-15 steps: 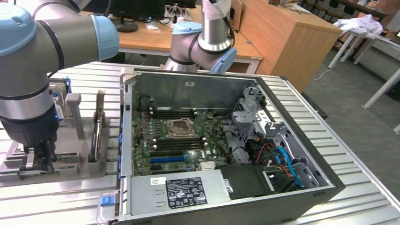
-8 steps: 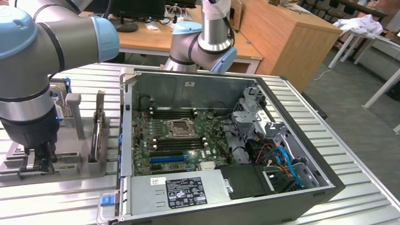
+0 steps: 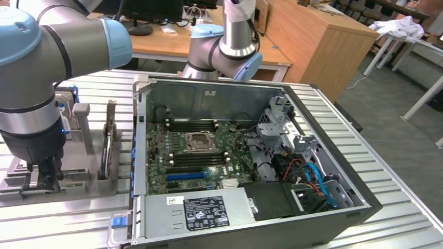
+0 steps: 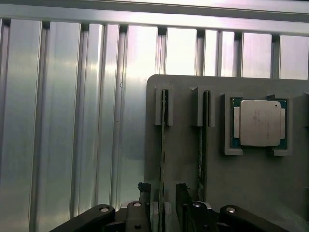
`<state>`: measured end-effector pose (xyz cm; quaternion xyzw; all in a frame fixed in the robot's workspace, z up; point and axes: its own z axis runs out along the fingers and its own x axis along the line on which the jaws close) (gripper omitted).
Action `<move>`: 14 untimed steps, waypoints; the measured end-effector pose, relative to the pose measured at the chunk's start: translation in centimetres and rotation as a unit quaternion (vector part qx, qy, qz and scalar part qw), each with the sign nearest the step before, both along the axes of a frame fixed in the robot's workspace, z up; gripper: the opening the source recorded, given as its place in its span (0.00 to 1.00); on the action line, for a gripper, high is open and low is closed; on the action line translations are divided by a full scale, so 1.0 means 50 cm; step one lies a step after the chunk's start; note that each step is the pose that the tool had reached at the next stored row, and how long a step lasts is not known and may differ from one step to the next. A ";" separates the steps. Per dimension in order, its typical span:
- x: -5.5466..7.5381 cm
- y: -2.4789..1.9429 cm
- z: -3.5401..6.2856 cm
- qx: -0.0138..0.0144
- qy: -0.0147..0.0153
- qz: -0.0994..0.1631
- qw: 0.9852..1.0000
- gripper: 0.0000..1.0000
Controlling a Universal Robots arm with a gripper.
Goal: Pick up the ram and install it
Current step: 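Pick up the ram and move it above insertion slot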
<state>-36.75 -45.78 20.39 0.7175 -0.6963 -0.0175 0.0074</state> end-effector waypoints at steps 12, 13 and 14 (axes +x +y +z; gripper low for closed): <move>0.000 -0.0005 -0.006 0.000 0.000 0.000 1.000 0.26; 0.000 -0.0005 -0.007 0.000 0.000 0.000 1.000 0.26; 0.000 -0.0005 -0.007 0.000 0.000 0.000 1.000 0.26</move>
